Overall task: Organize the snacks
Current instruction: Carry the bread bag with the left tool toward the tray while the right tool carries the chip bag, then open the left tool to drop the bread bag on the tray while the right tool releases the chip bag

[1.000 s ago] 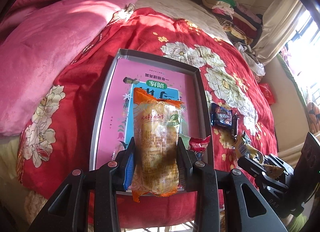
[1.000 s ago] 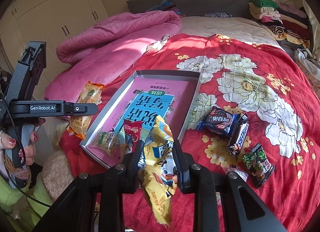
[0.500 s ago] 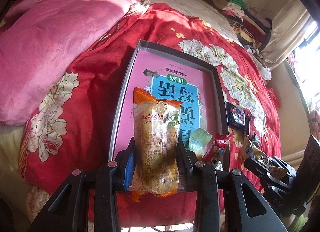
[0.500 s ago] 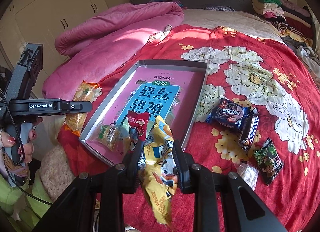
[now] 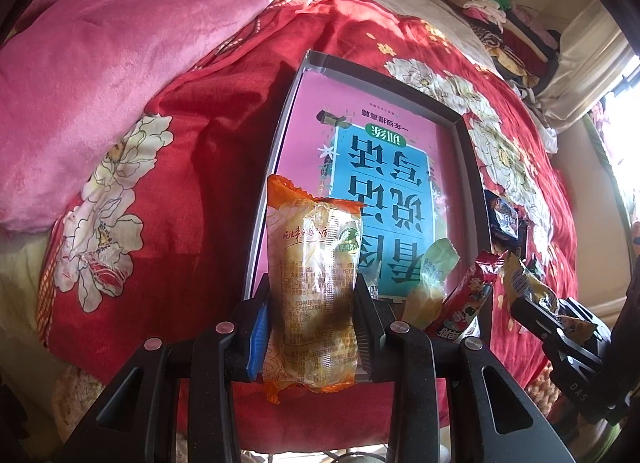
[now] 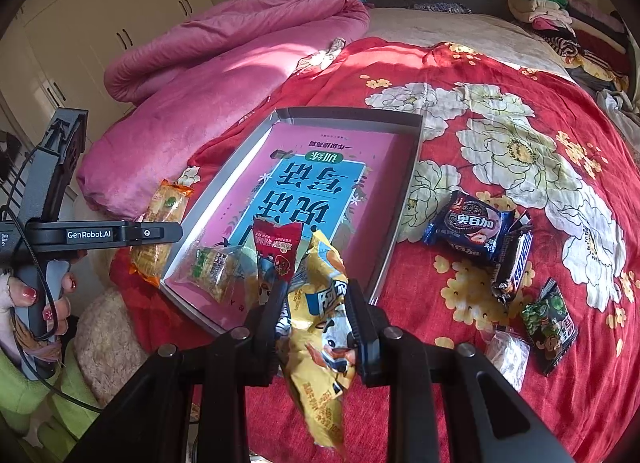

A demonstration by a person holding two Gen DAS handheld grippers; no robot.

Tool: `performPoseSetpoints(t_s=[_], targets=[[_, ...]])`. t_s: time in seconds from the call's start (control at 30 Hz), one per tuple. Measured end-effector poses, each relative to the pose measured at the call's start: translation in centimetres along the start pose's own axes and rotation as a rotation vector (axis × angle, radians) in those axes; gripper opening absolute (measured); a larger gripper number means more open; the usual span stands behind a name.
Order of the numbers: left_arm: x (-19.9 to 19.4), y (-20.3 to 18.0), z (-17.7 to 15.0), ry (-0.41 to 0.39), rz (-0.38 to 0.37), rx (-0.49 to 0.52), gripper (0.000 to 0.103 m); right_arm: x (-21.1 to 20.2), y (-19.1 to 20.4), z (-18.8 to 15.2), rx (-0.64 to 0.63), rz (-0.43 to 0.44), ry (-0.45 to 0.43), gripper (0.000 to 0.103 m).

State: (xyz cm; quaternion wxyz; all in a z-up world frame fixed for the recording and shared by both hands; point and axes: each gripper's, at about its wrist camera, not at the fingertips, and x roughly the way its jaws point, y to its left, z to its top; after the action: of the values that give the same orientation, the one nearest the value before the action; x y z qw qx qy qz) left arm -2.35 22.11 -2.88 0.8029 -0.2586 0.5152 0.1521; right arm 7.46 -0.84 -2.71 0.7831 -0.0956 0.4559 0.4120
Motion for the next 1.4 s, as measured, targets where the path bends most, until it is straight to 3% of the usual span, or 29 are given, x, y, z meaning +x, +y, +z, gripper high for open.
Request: performPoseSetpoints(t_s=[0.73, 1.4], targets=[[1.4, -1.2, -0.1, 0.025, 0.001, 0.041, 0.037, 4.0, -0.3, 0.2, 0.012, -0.032, 0.054, 0.029], [1.5, -2.1, 0.2, 0.023, -0.014, 0.066, 0.038, 3.0, -0.6, -0.1, 0.062, 0.017, 0.042, 0.036]])
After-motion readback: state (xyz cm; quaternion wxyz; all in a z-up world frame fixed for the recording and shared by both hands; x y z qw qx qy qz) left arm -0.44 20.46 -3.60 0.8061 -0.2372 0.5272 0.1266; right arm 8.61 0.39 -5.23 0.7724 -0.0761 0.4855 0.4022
